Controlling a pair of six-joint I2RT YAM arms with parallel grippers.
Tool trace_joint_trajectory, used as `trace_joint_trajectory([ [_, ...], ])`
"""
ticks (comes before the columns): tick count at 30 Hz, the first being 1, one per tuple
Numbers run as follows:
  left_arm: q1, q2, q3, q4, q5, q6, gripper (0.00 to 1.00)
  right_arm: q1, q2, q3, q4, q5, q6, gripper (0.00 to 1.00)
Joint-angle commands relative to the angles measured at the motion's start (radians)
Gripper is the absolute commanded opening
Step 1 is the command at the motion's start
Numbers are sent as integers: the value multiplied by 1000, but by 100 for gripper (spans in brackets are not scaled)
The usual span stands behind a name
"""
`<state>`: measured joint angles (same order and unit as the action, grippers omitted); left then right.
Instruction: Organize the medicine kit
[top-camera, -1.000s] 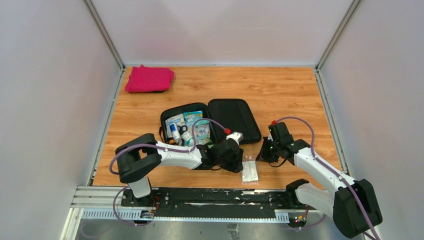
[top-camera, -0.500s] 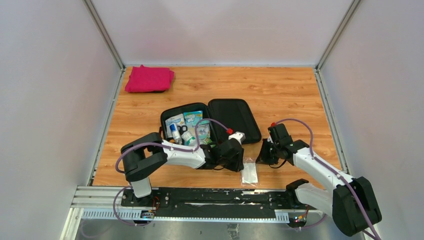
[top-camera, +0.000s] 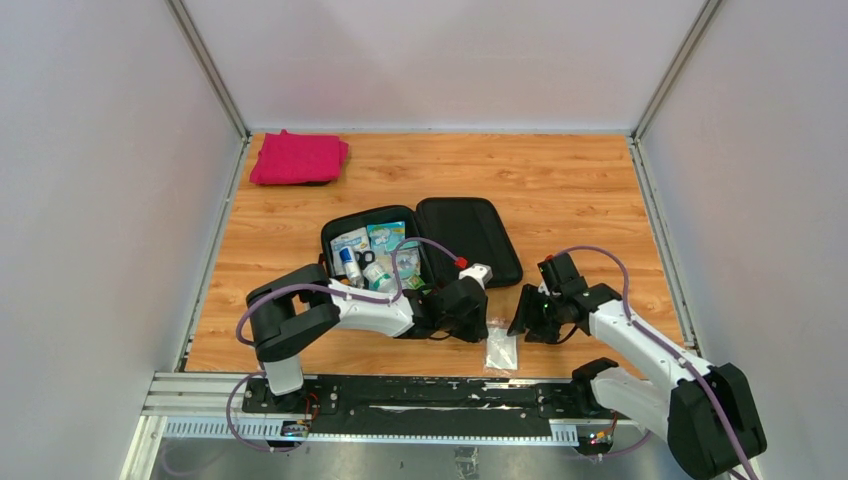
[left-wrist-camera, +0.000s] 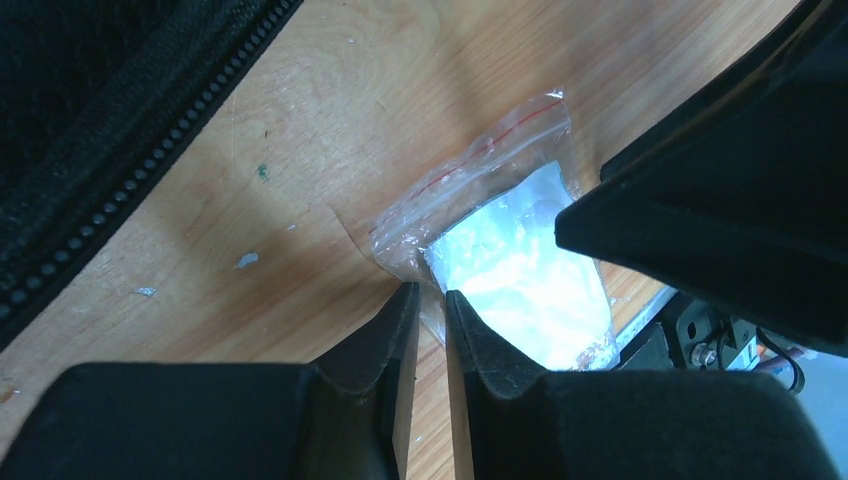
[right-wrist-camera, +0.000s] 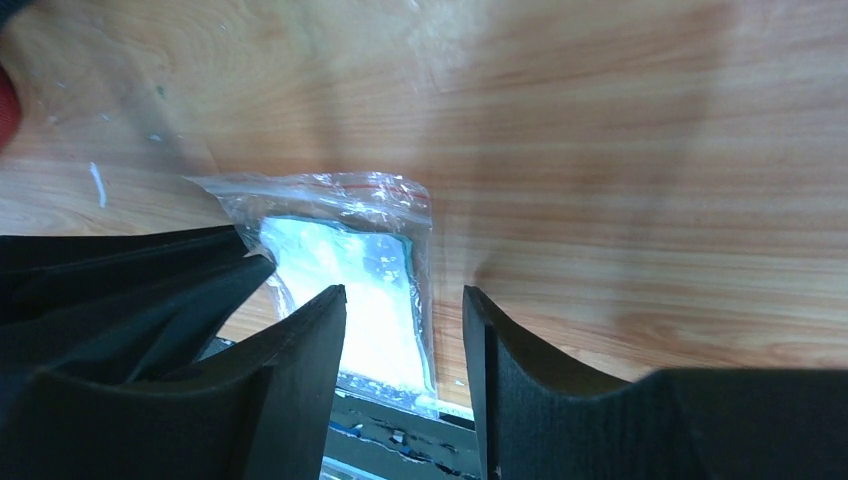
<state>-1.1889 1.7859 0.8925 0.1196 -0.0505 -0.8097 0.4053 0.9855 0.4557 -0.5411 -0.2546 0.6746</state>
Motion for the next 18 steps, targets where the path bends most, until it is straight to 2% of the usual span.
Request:
trace_joint_trajectory([
  [1,-11,47,0,-51,-2,3,21,13,-7,-45,-31,-39,19,52],
  [7,-11,55,6,-51,5,7,18,14,36,-107,94,-95,67,44],
  [12,-11,64,13,-51,12,9,16,17,63,-135,156,-100,86,32],
  [14,-11,63,12,-51,12,9,16,16,51,-139,159,-88,91,25],
  [18,-11,38,17,-77,-4,10,16,16,-28,-142,154,-69,100,1],
])
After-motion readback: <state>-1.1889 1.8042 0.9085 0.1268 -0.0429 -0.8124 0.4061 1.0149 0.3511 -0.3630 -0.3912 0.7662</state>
